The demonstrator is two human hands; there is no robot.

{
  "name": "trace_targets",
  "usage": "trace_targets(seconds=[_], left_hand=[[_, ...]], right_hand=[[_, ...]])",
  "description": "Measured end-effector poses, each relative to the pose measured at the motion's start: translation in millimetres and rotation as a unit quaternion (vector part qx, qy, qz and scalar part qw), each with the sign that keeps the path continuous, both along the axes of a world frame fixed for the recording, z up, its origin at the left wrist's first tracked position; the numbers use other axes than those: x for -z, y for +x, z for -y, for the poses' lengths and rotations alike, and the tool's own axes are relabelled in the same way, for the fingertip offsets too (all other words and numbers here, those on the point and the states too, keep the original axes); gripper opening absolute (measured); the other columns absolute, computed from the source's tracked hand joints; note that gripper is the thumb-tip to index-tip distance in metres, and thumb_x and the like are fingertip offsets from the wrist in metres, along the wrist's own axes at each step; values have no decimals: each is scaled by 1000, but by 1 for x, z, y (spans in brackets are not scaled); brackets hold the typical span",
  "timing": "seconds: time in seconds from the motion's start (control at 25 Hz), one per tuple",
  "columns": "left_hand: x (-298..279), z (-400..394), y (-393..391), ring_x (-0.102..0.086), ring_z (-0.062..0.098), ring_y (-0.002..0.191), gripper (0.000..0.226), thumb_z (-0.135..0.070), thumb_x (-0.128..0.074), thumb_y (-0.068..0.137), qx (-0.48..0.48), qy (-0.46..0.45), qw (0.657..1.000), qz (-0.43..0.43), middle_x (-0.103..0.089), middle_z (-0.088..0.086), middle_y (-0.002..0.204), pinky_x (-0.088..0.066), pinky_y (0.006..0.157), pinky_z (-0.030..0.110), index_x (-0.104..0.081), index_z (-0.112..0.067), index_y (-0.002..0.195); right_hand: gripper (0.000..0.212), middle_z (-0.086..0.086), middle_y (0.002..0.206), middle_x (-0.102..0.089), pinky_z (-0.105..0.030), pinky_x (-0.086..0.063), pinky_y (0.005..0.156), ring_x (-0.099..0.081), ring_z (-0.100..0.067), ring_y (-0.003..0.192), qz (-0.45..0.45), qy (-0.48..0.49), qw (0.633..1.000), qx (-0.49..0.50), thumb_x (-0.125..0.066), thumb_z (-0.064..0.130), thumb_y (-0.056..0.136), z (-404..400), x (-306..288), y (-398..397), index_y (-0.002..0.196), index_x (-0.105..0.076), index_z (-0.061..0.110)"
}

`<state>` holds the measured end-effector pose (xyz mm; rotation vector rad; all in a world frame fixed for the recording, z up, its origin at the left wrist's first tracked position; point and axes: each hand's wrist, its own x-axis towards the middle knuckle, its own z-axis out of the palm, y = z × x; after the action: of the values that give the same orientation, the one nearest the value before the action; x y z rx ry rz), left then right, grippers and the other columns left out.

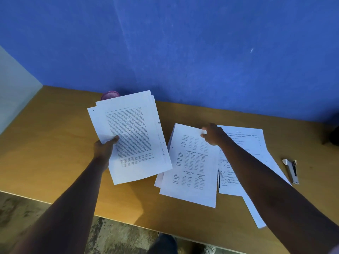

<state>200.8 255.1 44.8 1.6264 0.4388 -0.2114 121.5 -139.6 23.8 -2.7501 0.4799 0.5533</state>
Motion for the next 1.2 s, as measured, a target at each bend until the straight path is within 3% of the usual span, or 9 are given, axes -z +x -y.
trace_targets(seconds=[0.2,0.32,0.48,0.8,1.0,1.2], left_hand=[[11,-1,-9,-62,26,107,32,-7,-74,85,3,-1,1000,-20,-67,5,117,-47,96,39,-65,-8,116],[20,-4,-8,-63,28,108,37,-9,-76,84,5,3,999,-40,-68,5,117,-47,92,39,-65,-5,120],[29,-4,-7,-62,29,110,41,-10,-76,83,11,8,999,-52,-68,7,122,-48,95,41,-64,-5,122],[32,1,-8,-60,29,107,34,-10,-75,85,9,15,998,-56,-66,7,121,-46,95,43,-63,-8,117],[31,-1,-6,-60,35,115,43,-14,-77,84,6,36,998,-55,-65,10,128,-47,100,48,-62,-5,123],[31,18,-11,-58,35,121,50,-16,-74,87,9,74,996,-50,-62,11,133,-47,98,42,-56,-2,132]], right_hand=[[45,-13,156,-30,-44,-35,112,-33,-29,142,26,-29,999,4,-56,32,97,-8,12,23,136,-49,11],[68,-9,141,-38,-47,-42,101,-43,-29,130,11,-6,1000,-2,-78,50,75,-10,19,27,125,-49,14],[85,-5,134,-44,-41,-46,91,-53,-28,120,12,6,1000,6,-90,48,57,-13,23,27,124,-48,17],[74,-6,129,-58,-41,-38,101,-48,-27,126,-24,-109,993,-32,-80,58,68,-20,23,36,124,-58,16],[61,-10,143,-52,-39,-41,104,-49,-30,131,-2,19,999,-34,-71,33,87,-7,4,23,142,-48,20],[55,-11,146,-50,-38,-40,107,-49,-29,132,18,31,999,-36,-67,34,91,33,-51,13,140,-51,17]])
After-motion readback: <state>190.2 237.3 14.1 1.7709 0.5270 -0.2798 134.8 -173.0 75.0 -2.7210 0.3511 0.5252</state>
